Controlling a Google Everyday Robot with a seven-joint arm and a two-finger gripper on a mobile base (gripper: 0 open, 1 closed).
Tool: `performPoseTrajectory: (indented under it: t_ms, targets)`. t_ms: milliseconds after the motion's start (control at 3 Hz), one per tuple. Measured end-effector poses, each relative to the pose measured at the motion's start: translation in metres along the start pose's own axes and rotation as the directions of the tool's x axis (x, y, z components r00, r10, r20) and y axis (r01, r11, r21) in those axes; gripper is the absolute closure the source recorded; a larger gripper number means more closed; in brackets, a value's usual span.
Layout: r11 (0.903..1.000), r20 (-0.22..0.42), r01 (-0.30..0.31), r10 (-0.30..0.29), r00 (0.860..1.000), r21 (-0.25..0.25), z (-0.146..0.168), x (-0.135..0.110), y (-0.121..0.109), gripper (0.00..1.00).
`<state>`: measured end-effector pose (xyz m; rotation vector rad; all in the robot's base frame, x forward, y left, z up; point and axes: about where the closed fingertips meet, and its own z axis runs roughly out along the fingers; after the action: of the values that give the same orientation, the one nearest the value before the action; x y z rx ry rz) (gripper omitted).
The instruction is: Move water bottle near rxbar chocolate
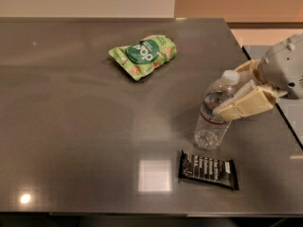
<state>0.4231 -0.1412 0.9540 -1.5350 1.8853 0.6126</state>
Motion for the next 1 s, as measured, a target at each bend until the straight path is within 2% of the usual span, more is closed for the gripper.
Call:
performPoseTrajectory:
  t_ms: [1000]
  targets:
    - [0.9996,0.002,-0.002,0.002,1.0,0.027,0.0,0.0061,0.0004,0.12]
